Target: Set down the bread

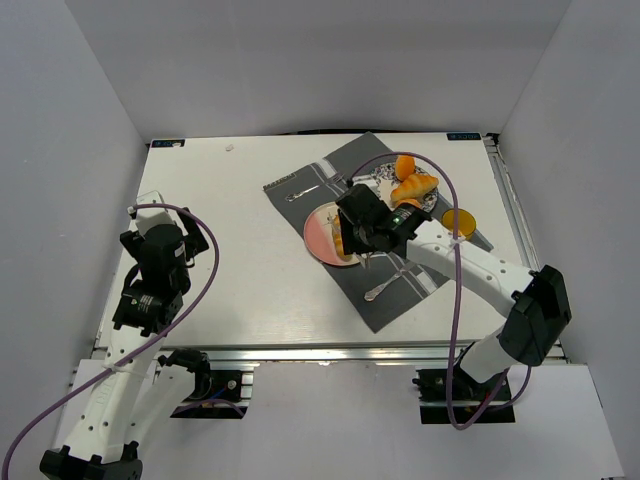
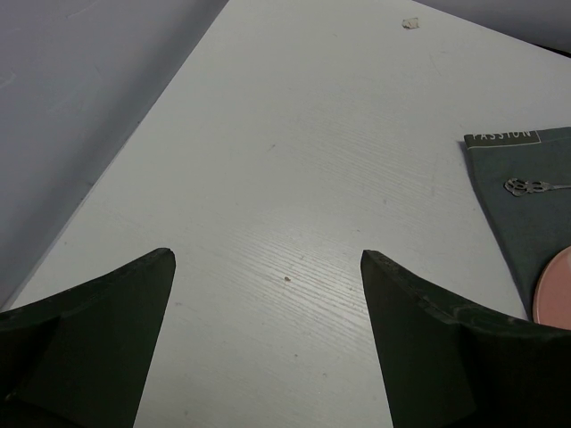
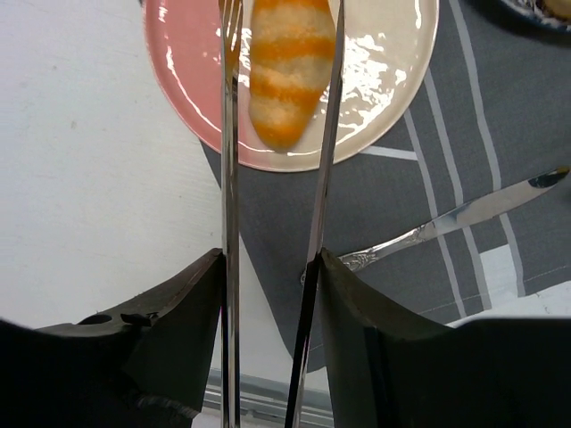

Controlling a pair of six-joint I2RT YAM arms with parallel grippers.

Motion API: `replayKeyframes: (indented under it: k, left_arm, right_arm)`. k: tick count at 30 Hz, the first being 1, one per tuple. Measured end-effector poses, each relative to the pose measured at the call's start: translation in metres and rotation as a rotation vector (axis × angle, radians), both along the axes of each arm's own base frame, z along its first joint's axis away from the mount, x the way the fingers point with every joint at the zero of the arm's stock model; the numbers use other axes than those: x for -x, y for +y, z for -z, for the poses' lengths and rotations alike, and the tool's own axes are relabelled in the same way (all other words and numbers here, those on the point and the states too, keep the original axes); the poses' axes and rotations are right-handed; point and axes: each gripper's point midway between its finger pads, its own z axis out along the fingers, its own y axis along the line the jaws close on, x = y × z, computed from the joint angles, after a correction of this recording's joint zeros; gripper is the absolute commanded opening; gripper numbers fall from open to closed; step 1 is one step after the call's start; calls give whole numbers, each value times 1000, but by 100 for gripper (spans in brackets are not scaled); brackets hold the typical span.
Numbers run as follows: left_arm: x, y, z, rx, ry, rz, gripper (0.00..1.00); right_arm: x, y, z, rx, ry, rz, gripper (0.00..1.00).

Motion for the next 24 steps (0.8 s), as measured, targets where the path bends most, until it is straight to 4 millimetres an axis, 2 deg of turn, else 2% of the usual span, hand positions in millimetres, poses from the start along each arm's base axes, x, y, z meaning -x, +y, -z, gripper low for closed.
replayKeyframes:
  k: [2, 5, 9, 11, 14, 19, 24]
  left_arm:
    - [0, 0, 0, 0, 0, 0, 96]
    - [0, 0, 0, 0, 0, 0, 96]
    - [0, 0, 0, 1, -1, 0, 96]
    - [0, 0, 0, 1, -1, 0, 96]
    - [0, 0, 0, 3, -1, -1, 96]
    - [0, 0, 1, 5, 0, -2, 96]
    - [0, 0, 0, 7, -3, -2, 96]
  right_arm:
    - [-1, 6, -10, -3, -23, -23, 50]
    - [4, 24, -27, -30, -70, -104, 48]
    - [24, 60, -44, -109, -132, -283, 46]
    - [38, 76, -44, -142, -155, -367, 46]
    - [58, 94, -29, -152, -159, -477, 46]
    - [83, 111, 16, -112, -144, -599, 46]
    - [92, 124, 48, -86, -145, -652, 47]
